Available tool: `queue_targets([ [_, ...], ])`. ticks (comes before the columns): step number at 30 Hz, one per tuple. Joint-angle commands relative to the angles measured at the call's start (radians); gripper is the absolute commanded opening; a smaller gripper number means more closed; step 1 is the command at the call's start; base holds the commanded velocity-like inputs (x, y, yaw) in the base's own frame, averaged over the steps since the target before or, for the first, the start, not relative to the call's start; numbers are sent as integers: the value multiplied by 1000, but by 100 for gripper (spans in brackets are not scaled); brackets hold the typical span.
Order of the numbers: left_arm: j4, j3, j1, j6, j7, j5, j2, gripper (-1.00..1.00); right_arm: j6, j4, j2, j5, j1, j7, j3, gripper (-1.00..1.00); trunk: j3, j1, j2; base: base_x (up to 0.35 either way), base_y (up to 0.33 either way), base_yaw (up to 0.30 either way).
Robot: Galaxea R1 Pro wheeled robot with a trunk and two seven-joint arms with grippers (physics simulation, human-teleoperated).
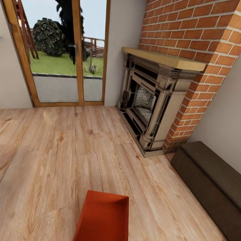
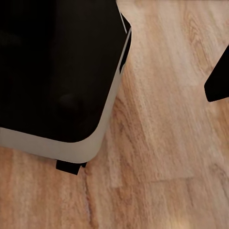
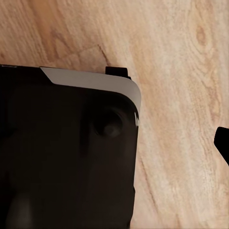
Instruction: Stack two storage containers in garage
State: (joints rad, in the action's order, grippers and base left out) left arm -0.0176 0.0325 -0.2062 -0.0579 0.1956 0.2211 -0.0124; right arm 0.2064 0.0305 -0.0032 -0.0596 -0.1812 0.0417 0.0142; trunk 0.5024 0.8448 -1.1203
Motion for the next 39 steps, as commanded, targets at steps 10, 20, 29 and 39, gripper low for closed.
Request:
queue_targets([
  [10, 1, 3, -1, -4, 1, 4, 0, 100, 5, 3, 0, -6, -1, 4, 1, 100, 17, 0, -1, 0, 0, 0],
  [20, 1, 3, 0, -4, 1, 4, 0, 100, 5, 3, 0, -6, -1, 4, 1, 100, 33, 0, -1, 0, 0, 0],
  [29, 1, 3, 0, -4, 1, 4, 0, 100, 6, 3, 0, -6, -1, 4, 1, 100, 48, 0, -1, 0, 0, 0],
  [39, 1, 3, 0, -4, 1, 4, 0, 100, 6, 3, 0, -6, -1, 4, 1, 100, 64, 0, -1, 0, 0, 0],
])
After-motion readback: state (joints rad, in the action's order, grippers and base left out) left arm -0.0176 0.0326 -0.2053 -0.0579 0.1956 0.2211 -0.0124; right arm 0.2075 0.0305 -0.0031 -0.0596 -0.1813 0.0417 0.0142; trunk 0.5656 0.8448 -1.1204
